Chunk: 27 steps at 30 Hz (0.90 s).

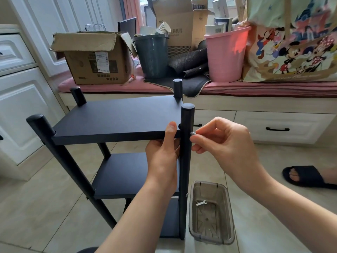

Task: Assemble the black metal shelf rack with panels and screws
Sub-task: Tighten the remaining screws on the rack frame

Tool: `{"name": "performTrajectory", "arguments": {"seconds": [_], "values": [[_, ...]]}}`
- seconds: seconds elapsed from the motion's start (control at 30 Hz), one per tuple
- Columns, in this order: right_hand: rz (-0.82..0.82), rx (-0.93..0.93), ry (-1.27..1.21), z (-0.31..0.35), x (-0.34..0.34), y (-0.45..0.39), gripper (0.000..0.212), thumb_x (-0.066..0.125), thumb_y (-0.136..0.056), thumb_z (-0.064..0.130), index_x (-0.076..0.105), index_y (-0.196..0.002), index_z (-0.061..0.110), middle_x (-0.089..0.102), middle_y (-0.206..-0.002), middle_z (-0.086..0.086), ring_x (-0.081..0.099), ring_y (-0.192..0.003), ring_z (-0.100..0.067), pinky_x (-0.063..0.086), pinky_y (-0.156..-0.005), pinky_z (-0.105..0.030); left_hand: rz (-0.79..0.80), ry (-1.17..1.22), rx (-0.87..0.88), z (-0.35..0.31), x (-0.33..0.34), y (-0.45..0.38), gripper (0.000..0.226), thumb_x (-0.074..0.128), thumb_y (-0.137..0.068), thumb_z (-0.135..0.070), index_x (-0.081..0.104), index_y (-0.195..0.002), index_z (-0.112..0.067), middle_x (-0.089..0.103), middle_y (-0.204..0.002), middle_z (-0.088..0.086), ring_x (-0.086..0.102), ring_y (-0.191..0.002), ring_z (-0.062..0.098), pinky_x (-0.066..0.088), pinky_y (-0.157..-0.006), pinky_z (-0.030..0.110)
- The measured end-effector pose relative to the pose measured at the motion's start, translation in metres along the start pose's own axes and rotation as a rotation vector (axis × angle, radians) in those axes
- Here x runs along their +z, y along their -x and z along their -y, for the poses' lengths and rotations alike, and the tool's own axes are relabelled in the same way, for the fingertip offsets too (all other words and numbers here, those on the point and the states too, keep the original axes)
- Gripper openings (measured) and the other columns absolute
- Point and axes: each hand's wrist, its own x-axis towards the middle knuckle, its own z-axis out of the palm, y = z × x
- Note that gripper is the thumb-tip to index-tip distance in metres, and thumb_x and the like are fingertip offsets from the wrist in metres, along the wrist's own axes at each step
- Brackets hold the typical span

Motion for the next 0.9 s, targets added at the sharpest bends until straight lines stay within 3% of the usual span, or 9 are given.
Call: {"name": "performTrajectory", "arguments": {"seconds": [0.17, 0.5, 0.77, 0.9], "values": [[0.001, -0.007, 0.031, -0.0001, 0.0016, -0.0001, 0.014, 0.080, -0.078, 0.005, 0.067, -0.078, 0.010, 0.073, -0.070, -0.002, 0.072, -0.062, -0.016, 0.056, -0.062, -0.022, -0.023, 0.002, -0.017, 0.0010, 0.0006, -0.0021, 0.027, 0.062, -0.095, -0.034, 0.071, -0.080, -0.013, 0.075, -0.085, 0.009, 0.072, -0.083, 0.025, 0.057, -0.086, 0.042], [-0.011, -0.009, 0.070, -0.0009, 0.0027, -0.0020, 0.015, 0.082, -0.078, 0.007, 0.067, -0.080, 0.010, 0.073, -0.070, -0.002, 0.071, -0.060, -0.015, 0.055, -0.060, -0.021, -0.028, 0.010, -0.018, 0.0008, 0.0011, -0.0014, 0.031, 0.062, -0.096, -0.033, 0.074, -0.071, -0.018, 0.076, -0.086, 0.008, 0.072, -0.085, 0.025, 0.056, -0.087, 0.041], [-0.042, -0.031, 0.146, -0.0025, 0.0031, -0.0040, 0.019, 0.084, -0.076, 0.016, 0.066, -0.078, 0.014, 0.072, -0.069, 0.000, 0.071, -0.061, -0.013, 0.056, -0.060, -0.024, -0.037, 0.030, -0.028, 0.0005, 0.0014, -0.0010, 0.025, 0.062, -0.095, -0.034, 0.070, -0.085, -0.012, 0.076, -0.095, 0.013, 0.072, -0.100, 0.036, 0.056, -0.095, 0.047], [-0.051, -0.035, 0.183, -0.0035, 0.0041, -0.0048, 0.020, 0.084, -0.076, 0.018, 0.065, -0.076, 0.018, 0.071, -0.067, 0.004, 0.070, -0.058, -0.013, 0.059, -0.062, -0.032, -0.021, 0.015, -0.018, -0.0003, 0.0008, 0.0002, 0.028, 0.067, -0.082, -0.045, 0.073, -0.076, -0.018, 0.076, -0.092, 0.012, 0.073, -0.096, 0.033, 0.057, -0.092, 0.044]]}}
